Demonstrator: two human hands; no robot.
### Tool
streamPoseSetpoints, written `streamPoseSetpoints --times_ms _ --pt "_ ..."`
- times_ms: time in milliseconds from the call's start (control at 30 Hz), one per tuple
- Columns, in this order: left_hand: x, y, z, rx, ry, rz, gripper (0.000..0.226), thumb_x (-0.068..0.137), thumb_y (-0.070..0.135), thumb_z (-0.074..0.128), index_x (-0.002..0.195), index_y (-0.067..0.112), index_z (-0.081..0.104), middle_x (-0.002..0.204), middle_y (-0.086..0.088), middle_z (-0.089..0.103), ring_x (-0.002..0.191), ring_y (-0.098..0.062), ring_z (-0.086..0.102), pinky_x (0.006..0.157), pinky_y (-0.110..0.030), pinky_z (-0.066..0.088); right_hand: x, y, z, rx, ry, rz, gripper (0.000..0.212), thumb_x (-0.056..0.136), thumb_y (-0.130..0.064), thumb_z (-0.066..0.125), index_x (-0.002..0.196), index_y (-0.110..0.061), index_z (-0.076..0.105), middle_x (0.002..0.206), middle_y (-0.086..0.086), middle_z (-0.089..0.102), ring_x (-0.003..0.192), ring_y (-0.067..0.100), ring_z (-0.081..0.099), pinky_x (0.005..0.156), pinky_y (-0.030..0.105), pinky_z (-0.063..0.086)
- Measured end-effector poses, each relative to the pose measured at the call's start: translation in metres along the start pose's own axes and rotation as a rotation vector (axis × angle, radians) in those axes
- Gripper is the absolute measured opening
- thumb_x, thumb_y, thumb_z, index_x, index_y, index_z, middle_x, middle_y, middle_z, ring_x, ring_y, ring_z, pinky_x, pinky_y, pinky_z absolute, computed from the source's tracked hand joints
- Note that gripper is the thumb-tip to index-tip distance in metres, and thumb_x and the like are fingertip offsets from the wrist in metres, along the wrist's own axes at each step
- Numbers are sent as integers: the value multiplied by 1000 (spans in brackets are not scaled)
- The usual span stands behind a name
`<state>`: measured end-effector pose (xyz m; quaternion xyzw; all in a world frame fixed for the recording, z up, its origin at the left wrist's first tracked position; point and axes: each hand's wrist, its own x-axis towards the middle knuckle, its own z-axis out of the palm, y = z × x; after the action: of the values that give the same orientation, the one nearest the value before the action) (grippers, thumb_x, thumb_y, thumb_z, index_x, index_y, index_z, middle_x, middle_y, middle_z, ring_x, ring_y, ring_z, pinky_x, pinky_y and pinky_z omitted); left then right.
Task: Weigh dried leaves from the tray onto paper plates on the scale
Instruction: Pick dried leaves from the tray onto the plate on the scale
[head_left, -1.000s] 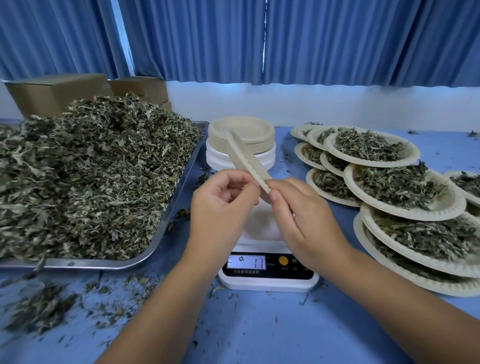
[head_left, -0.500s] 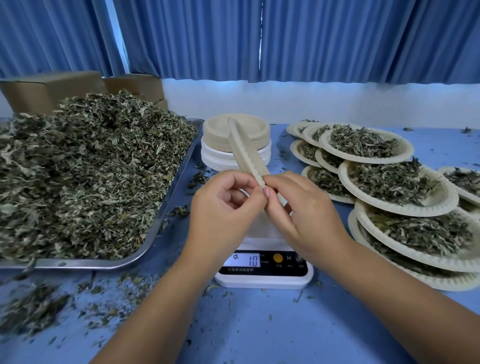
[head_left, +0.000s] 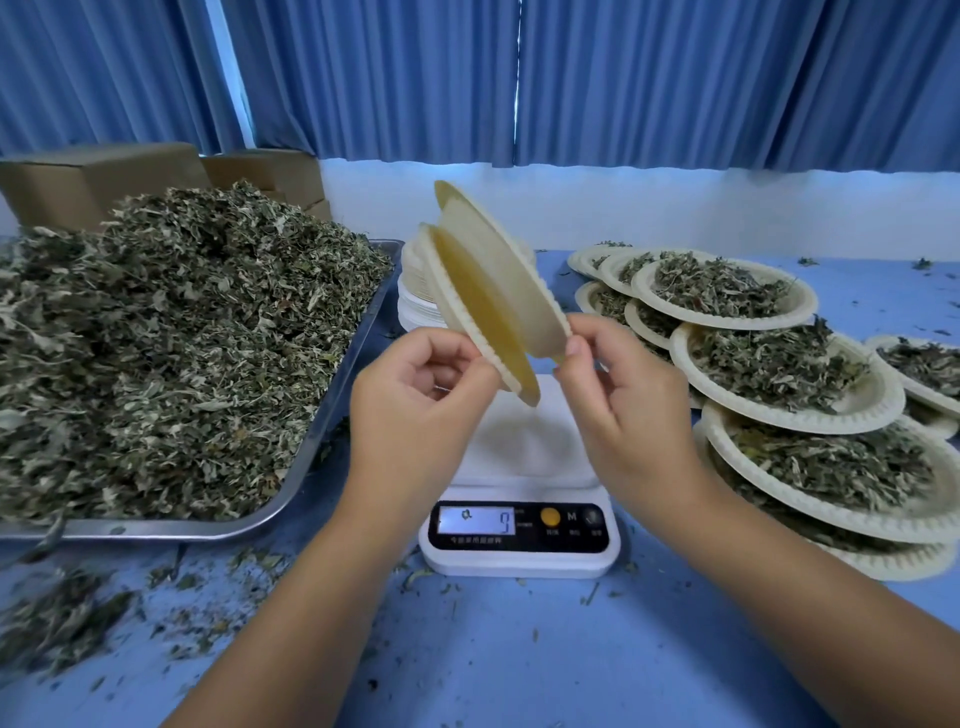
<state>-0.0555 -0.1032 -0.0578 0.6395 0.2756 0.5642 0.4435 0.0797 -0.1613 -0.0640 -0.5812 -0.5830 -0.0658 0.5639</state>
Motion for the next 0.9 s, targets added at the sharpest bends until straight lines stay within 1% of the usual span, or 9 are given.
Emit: streamPoseSetpoints --times_ms 100,167,300,400,467,600,733,833,900 --pt "7 1 -7 -49 50 -75 12 76 7 61 70 16 66 59 4 65 59 -7 61 54 -15 47 5 3 -3 -57 66 -57 20 96 -11 44 99 -9 64 67 -16 51 68 -7 51 62 0 33" --pt "12 2 -12 -92 43 -218 18 79 6 59 66 15 66 59 2 65 58 -7 62 51 -15 47 8 8 -4 -126 75 -75 21 96 -12 44 103 -9 64 70 -21 48 70 -8 48 64 1 31" --pt "21 4 -24 -181 -17 -552 18 79 6 58 62 10 60 54 0 58 49 -9 60 43 -16 45 10 17 -4 -238 -22 -55 26 96 -16 44 109 -6 64 93 1 61 84 2 47 76 1 31" --pt "24 3 -36 -122 -209 -719 9 78 7 59 69 9 59 55 0 58 45 -10 58 40 -16 44 8 20 -4 -314 -139 -72 30 93 -21 46 109 -6 66 97 5 62 94 13 52 85 13 34" --pt "26 2 -47 12 -369 -749 9 78 11 61 70 9 64 59 -1 61 48 -11 59 39 -16 43 7 21 -5 -339 -221 -62 37 92 -30 44 113 -7 65 97 4 59 99 20 52 88 22 36" --pt "30 4 -69 220 -539 -767 29 77 33 58 63 12 73 65 -3 65 49 -12 59 38 -15 39 10 21 -11 -310 -273 -54 37 88 -36 54 115 -13 66 93 1 55 97 19 52 87 23 36" --pt "29 -1 -60 491 -426 -776 42 89 38 55 74 2 70 56 -4 63 41 -12 56 35 -14 33 17 20 -21 -320 -406 -125 40 81 -32 74 117 -17 67 94 0 56 93 14 52 86 15 36" --pt "27 -7 -52 582 -357 -755 35 92 30 50 85 0 65 58 -4 61 37 -13 55 36 -14 32 21 18 -32 -357 -554 -134 44 76 -31 77 117 -20 68 95 -3 54 94 11 50 88 12 34" --pt "27 -10 -50 579 -327 -719 26 91 29 50 90 4 56 65 -6 64 44 -16 57 43 -19 40 21 19 -36 -400 -609 -160 37 75 -20 76 112 -19 71 95 -2 54 94 13 50 86 11 33"
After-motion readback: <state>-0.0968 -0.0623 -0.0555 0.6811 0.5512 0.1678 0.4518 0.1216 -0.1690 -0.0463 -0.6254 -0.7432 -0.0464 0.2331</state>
